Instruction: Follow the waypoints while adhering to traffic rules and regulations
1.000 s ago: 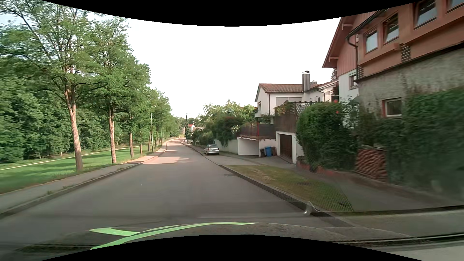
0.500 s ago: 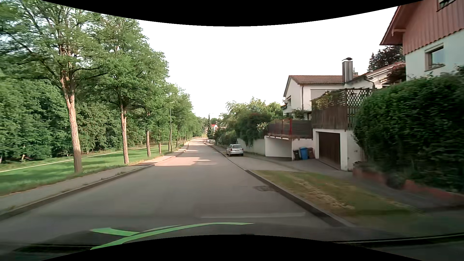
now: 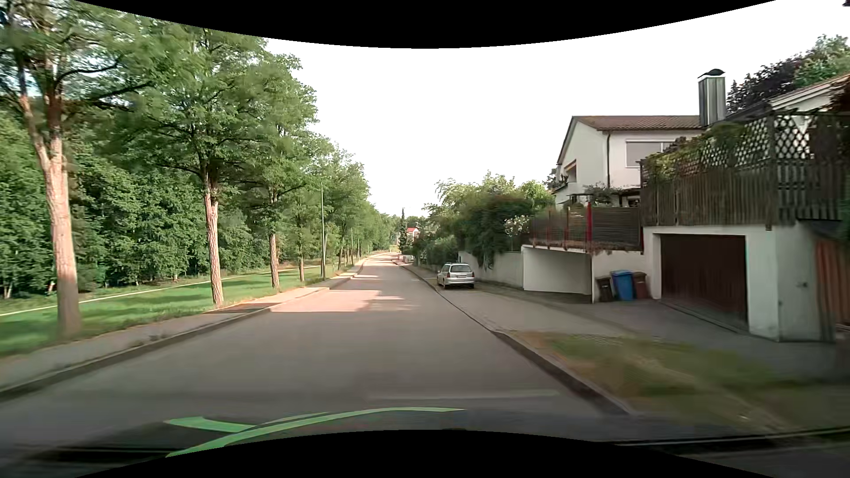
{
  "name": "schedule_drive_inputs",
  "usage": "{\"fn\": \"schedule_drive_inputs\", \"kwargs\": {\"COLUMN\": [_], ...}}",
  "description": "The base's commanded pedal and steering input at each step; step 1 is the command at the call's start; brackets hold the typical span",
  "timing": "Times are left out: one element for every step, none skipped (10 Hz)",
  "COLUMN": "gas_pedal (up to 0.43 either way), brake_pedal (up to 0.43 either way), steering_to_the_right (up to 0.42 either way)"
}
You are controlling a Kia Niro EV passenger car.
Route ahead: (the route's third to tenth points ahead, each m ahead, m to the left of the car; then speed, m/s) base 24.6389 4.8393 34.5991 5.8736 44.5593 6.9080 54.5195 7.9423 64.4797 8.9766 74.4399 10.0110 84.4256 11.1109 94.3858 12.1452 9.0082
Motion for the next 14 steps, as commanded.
{"fn": "schedule_drive_inputs", "kwargs": {"gas_pedal": [0.189,0.189,0.189,0.189,0.177,0.177,0.177,0.177,0.177,0.177,0.177,0.169,0.138,0.138], "brake_pedal": [0.000,0.000,0.000,0.000,0.000,0.000,0.000,0.000,0.000,0.000,0.000,0.000,0.000,0.000], "steering_to_the_right": [-0.033,-0.027,-0.026,-0.025,-0.022,-0.021,-0.019,-0.014,-0.012,-0.012,-0.012,-0.012,-0.012,-0.012]}}
